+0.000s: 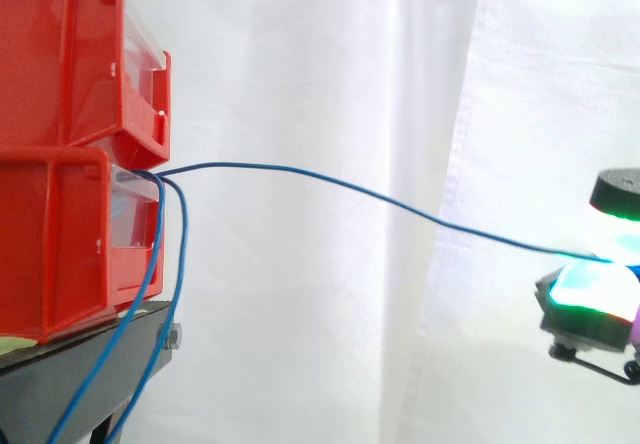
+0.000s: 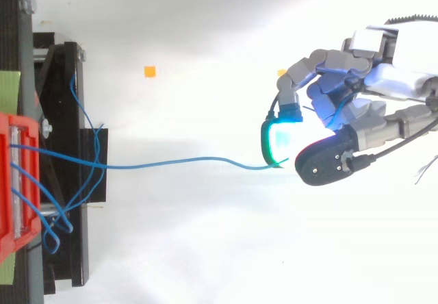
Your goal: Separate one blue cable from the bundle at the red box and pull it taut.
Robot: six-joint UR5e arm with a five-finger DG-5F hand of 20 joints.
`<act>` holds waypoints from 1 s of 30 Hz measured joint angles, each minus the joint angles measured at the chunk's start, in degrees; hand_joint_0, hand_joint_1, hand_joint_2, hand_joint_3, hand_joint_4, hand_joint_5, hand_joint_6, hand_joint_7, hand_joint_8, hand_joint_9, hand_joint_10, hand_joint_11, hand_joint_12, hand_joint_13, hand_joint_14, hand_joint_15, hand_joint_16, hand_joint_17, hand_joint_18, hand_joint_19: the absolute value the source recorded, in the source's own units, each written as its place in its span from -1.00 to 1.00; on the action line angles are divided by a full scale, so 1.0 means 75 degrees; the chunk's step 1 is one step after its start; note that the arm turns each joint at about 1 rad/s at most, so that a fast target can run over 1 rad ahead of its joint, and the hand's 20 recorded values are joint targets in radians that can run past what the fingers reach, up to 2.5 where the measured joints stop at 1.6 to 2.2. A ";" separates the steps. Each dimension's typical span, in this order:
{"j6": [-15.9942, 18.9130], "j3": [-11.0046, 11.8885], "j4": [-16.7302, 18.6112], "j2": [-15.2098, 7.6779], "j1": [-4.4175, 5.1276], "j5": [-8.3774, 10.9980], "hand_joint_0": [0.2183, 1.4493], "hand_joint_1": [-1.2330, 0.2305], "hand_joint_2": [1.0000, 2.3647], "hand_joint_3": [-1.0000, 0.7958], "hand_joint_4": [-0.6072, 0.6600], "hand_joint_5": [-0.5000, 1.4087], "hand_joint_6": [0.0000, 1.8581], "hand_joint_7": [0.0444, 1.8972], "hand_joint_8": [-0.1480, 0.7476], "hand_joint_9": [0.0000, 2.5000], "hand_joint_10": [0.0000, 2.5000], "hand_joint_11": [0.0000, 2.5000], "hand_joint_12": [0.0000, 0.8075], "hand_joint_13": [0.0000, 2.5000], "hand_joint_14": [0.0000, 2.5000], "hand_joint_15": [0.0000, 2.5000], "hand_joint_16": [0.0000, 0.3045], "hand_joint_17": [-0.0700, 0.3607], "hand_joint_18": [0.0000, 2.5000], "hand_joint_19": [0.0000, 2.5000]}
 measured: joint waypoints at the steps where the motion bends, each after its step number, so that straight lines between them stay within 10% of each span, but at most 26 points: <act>1: -0.0049 0.0000 0.0155 -0.0001 0.0014 0.0041 -0.29 -0.45 -0.97 0.17 -0.17 -0.59 0.01 0.21 0.14 -0.45 1.00 0.36 0.00 -0.21 1.00 0.13 -0.67 -0.15 0.23 0.11; 9: -0.0514 -0.0003 0.0913 0.0002 0.0076 0.0188 -0.29 -0.45 -0.97 0.17 -0.17 -0.59 0.01 0.21 0.14 -0.45 1.00 0.36 -0.01 -0.20 1.00 0.14 -0.67 -0.15 0.24 0.11; 30: -0.0725 -0.0003 0.0955 0.0004 0.0083 0.0208 -0.29 -0.45 -0.97 0.17 -0.17 -0.59 0.01 0.21 0.12 -0.45 1.00 0.35 0.00 -0.20 1.00 0.14 -0.67 -0.16 0.24 0.11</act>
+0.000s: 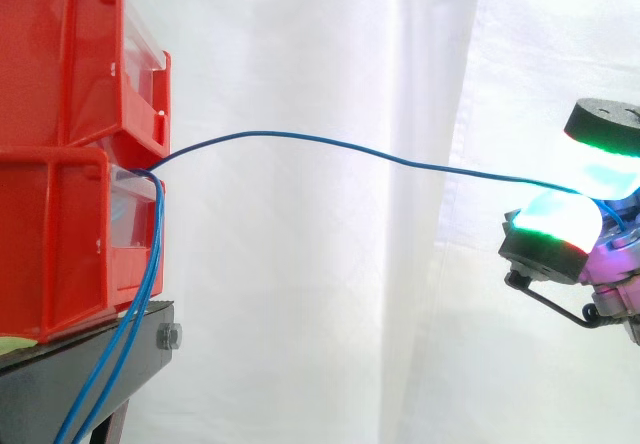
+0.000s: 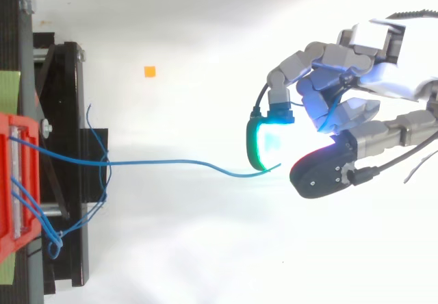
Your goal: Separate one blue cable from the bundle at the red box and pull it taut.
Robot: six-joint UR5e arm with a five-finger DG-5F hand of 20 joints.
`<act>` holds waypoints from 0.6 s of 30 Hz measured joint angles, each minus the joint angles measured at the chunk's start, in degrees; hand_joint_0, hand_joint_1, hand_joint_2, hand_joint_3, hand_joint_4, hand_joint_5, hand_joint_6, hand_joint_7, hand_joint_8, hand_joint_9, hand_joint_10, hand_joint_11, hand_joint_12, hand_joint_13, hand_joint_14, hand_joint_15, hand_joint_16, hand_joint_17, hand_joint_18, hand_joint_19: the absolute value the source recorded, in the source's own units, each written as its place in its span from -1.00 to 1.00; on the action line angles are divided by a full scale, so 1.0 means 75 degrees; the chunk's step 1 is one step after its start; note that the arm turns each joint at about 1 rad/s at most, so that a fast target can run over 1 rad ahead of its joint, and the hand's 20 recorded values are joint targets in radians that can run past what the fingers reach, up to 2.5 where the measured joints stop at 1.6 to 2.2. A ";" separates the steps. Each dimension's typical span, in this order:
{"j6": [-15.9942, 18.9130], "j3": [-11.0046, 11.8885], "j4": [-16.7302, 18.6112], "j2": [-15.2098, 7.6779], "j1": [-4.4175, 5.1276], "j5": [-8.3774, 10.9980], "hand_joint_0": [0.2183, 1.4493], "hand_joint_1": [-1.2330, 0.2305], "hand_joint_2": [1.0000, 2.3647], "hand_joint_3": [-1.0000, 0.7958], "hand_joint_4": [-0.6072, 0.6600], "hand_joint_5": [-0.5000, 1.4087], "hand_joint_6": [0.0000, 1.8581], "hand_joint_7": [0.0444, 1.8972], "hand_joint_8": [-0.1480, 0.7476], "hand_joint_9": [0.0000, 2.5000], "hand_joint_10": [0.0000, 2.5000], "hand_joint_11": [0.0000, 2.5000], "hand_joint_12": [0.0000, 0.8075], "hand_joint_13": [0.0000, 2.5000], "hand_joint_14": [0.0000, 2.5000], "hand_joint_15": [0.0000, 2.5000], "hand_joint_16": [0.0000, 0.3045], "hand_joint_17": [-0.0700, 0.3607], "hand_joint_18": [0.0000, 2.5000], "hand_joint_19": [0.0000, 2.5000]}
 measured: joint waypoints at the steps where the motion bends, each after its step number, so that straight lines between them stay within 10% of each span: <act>1: 0.0000 0.0000 0.0000 0.0000 -0.0001 0.0000 -0.29 -0.45 -0.97 0.17 -0.17 -0.59 0.01 0.21 0.14 -0.45 1.00 0.36 0.00 -0.20 1.00 0.16 -0.67 -0.15 0.24 0.11; 18: 0.0000 -0.0001 0.0000 0.0000 -0.0005 0.0000 -0.28 -0.45 -0.97 0.16 -0.18 -0.59 0.01 0.20 0.13 -0.44 1.00 0.37 -0.01 -0.19 1.00 0.14 -0.67 -0.16 0.25 0.17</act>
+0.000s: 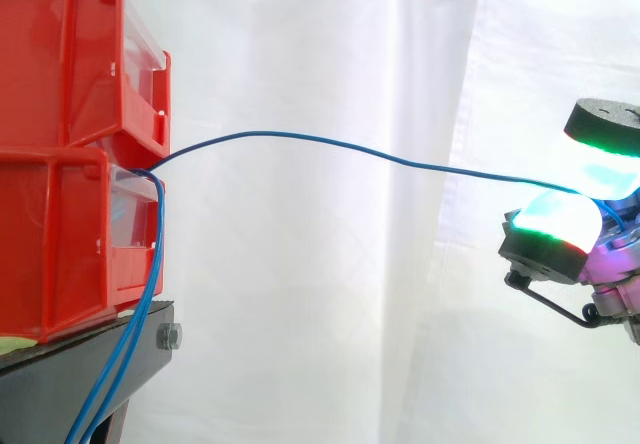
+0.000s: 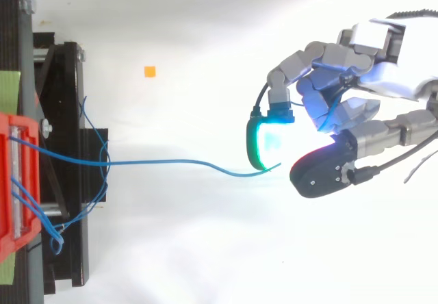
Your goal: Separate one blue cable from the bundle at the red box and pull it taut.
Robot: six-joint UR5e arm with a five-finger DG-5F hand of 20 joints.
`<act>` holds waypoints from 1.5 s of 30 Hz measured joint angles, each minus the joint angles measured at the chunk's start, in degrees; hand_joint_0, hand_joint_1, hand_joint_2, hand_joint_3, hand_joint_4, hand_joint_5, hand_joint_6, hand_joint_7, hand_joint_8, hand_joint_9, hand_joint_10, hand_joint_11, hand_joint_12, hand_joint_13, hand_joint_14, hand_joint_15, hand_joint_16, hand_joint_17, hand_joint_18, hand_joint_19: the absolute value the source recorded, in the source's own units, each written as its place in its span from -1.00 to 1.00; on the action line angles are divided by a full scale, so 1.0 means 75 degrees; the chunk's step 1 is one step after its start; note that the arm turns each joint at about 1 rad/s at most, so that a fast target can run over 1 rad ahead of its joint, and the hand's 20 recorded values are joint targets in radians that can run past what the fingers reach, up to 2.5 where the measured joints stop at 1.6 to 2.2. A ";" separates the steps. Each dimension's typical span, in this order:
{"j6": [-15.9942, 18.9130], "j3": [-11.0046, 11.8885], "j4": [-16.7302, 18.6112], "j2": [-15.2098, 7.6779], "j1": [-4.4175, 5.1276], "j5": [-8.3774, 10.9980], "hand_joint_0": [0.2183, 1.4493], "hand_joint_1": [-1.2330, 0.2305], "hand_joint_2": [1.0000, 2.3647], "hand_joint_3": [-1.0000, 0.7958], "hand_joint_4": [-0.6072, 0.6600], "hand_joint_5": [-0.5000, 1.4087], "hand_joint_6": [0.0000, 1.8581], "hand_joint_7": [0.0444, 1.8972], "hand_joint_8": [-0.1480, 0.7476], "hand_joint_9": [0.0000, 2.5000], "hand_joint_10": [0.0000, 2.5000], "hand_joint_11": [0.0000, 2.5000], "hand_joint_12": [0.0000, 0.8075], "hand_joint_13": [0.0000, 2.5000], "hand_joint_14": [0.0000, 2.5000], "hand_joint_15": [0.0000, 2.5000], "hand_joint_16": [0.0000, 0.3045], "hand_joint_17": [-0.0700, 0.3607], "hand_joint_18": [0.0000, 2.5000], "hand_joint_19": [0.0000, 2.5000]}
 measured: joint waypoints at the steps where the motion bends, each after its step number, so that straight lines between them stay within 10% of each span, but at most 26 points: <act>1: 0.0000 -0.0002 0.0000 0.0000 0.0000 0.0000 -0.29 -0.45 -0.97 0.17 -0.18 -0.59 0.01 0.20 0.13 -0.44 1.00 0.38 -0.01 -0.19 1.00 0.14 -0.67 -0.15 0.25 0.16; 45: 0.0000 0.0002 0.0000 -0.0002 0.0007 -0.0001 -0.29 -0.45 -0.97 0.15 -0.16 -0.59 0.01 0.19 0.15 -0.41 1.00 0.38 0.01 -0.17 1.00 0.14 -0.67 -0.15 0.27 0.14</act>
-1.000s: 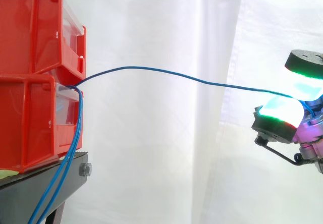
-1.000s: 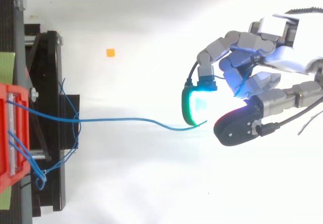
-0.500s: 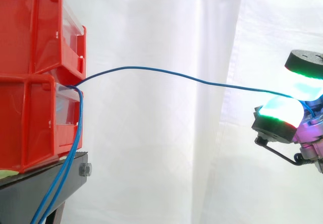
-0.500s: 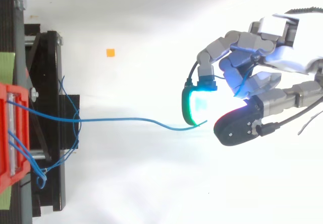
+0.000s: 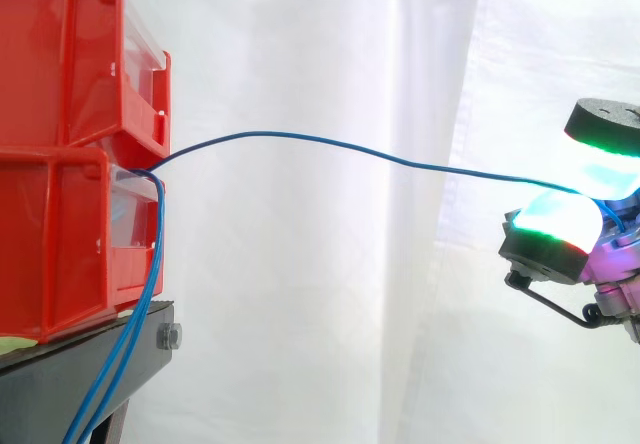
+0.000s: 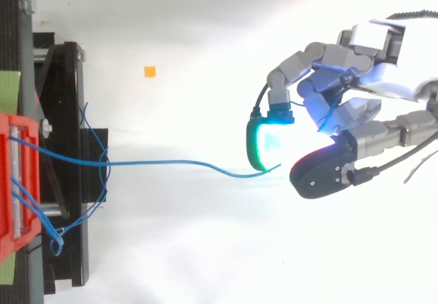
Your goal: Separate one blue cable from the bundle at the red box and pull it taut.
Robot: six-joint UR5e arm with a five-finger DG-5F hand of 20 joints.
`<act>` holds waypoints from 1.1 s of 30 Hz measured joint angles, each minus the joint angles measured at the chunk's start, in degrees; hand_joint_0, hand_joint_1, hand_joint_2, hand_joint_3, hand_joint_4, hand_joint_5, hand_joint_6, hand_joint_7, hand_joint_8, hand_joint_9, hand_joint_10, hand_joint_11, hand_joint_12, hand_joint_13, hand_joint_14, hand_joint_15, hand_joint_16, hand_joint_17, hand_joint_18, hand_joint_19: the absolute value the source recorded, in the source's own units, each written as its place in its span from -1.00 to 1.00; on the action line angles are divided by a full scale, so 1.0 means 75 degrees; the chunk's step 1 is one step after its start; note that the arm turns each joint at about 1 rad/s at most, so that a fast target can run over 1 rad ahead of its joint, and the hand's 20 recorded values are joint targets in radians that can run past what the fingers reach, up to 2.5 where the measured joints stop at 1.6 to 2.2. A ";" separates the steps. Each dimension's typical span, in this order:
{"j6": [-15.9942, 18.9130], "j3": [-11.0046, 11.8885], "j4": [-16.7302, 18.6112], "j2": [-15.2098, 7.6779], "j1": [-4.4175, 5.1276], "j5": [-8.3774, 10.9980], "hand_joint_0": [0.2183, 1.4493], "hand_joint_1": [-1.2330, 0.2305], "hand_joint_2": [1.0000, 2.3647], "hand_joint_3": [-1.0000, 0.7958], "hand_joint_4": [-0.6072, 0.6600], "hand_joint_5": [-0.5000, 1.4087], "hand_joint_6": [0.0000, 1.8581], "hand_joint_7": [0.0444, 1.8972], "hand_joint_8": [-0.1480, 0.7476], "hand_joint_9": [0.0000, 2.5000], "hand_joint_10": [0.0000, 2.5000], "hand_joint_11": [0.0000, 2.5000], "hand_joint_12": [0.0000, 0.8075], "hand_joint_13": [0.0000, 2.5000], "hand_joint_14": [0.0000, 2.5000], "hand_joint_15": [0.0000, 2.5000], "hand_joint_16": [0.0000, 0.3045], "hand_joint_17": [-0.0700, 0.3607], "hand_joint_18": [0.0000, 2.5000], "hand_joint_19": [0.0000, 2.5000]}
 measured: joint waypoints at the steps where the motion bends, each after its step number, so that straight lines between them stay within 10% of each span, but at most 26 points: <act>1: 0.0000 0.0000 0.0000 -0.0001 0.0001 0.0001 -0.29 -0.45 -0.97 0.15 -0.15 -0.59 0.01 0.19 0.15 -0.41 1.00 0.38 0.01 -0.17 1.00 0.14 -0.67 -0.14 0.27 0.14; 33: 0.0000 -0.0001 0.0000 0.0001 0.0002 0.0000 -0.29 -0.45 -0.97 0.15 -0.16 -0.59 0.01 0.21 0.15 -0.41 1.00 0.39 0.00 -0.17 1.00 0.12 -0.67 -0.15 0.27 0.15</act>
